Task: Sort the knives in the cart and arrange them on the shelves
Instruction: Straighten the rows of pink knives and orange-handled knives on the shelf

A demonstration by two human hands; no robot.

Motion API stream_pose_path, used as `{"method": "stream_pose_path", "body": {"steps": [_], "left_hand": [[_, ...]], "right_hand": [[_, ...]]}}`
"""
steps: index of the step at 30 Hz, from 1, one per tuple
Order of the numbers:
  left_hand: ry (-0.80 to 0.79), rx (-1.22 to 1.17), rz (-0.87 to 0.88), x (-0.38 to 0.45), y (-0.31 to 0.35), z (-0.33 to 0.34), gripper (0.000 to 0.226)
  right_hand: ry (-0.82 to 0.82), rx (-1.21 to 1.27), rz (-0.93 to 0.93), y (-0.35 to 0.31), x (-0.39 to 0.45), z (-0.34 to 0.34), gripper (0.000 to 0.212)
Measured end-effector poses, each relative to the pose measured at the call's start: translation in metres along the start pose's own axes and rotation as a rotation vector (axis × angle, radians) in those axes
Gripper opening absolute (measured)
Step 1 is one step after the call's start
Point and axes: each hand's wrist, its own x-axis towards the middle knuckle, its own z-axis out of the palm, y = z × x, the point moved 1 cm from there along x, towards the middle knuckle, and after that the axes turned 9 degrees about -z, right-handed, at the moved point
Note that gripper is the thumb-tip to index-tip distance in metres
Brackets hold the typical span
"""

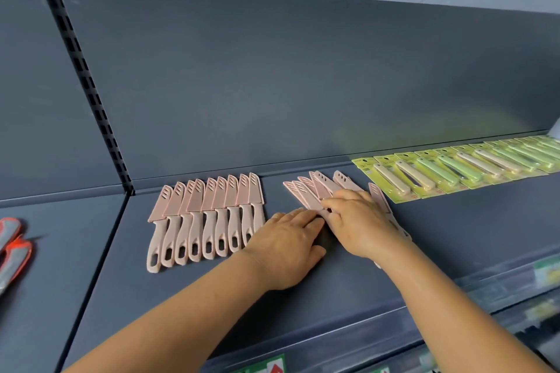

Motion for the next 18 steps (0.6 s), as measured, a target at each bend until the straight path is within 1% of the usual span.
{"method": "stream_pose_path", "body": {"steps": [3, 7, 10, 13, 15, 18], "left_hand": [[-0.002, 0.007, -0.019, 0.002, 0.001, 0.000, 0.051], [0.040, -0.001, -0.063, 0.000, -0.002, 0.000, 0.049], [0.062, -0.016, -0.104, -0.004, -0.004, 0.000, 0.053], [0.087, -0.032, -0.110, -0.010, -0.003, 0.000, 0.055], [0.080, -0.037, -0.075, -0.012, 0.002, -0.001, 0.055], [0.052, -0.022, -0.088, -0.015, 0.007, 0.000, 0.060]], "right_hand": [[0.042, -0.057, -0.067, 0.001, -0.004, -0.001, 0.033], [-0.040, -0.024, -0.213, -0.006, -0.006, 0.000, 0.031], [-0.055, 0.082, -0.224, -0.008, -0.005, -0.003, 0.033], [-0.007, 0.015, -0.210, -0.006, -0.006, -0.004, 0.032], [-0.022, -0.039, -0.221, -0.004, -0.007, -0.002, 0.031], [-0.010, -0.036, -0.199, -0.004, -0.008, -0.001, 0.030]]}}
